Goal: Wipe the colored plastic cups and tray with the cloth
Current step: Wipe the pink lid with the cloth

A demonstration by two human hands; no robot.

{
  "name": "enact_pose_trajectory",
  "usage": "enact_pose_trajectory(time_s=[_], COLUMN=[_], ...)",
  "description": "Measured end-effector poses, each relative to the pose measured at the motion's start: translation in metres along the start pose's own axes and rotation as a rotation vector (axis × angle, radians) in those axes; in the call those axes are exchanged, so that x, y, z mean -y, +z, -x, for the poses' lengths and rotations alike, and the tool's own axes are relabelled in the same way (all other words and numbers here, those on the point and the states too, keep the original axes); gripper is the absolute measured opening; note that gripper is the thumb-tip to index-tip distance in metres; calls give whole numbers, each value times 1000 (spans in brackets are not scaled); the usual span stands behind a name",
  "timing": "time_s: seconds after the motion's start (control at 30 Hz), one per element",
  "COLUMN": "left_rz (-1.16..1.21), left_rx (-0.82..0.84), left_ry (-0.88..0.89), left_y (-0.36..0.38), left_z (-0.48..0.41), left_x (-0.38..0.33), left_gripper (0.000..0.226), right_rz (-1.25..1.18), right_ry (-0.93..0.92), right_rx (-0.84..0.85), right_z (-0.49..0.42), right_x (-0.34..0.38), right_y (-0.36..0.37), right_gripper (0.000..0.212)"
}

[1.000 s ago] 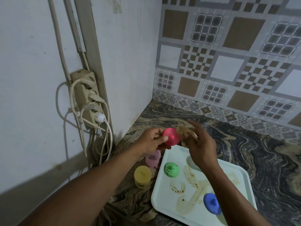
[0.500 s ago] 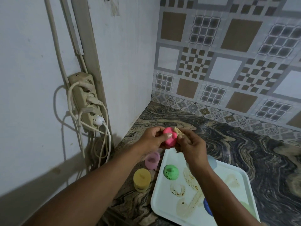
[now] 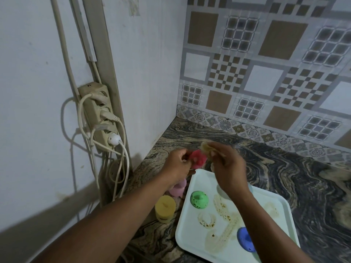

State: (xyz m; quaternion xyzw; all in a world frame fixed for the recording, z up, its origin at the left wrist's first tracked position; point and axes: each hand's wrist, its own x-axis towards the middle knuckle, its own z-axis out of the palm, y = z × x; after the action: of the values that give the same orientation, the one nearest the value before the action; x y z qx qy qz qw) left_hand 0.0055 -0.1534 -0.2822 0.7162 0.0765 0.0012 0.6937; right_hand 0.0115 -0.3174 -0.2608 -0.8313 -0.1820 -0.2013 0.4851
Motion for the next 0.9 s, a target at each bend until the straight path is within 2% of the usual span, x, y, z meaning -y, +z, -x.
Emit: enact_pose_trajectory(time_s=[0.07, 0.1, 0.2, 0.3, 0.37, 0.47, 0.53, 0.6, 0.67, 0.73, 0.83, 0.87, 0.9], left_rz=[-31, -79, -171, -214, -244, -207, -210, -147, -68, -84, -95, -74, -39], left_rx=[60, 75, 51, 62, 111, 145, 127, 81, 71, 87, 137, 145, 142], left_ry=[18, 35, 58, 69, 85, 63, 89, 67, 44, 51, 56, 50, 46], left_y=[0, -1, -8, -12, -12, -10, -12, -15, -17, -17, -16, -16, -17], left_z=[-2, -2, -1, -1, -3, -5, -5, -2, -1, -3, -4, -4, -3], left_x=[0, 1, 8, 4, -3, -9, -6, -5, -7, -11, -17, -19, -21], left_gripper=[22, 24, 24, 25, 25, 25, 29, 35, 36, 32, 26, 25, 25], right_rz=[141, 190, 282, 241, 169, 203, 195, 222, 209, 166, 134, 113, 60], right_ry=[-203, -222, -58, 58, -83, -313, -262, -58, 94, 43, -204, -170, -55], right_rx=[117, 149, 177, 59, 66, 211, 261, 261, 187, 90, 85, 97, 116], right_z=[3, 3, 1, -3, -8, -8, -8, -6, 1, 5, 3, 3, 2], right_x=[-1, -7, -28, -30, -11, -1, -13, -28, -36, -26, -16, -17, -19], right_y=[7, 8, -2, -11, -4, 7, 5, -4, -6, -1, 5, 5, 4], right_gripper=[40, 41, 42, 39, 39, 37, 38, 40, 41, 39, 42, 41, 38])
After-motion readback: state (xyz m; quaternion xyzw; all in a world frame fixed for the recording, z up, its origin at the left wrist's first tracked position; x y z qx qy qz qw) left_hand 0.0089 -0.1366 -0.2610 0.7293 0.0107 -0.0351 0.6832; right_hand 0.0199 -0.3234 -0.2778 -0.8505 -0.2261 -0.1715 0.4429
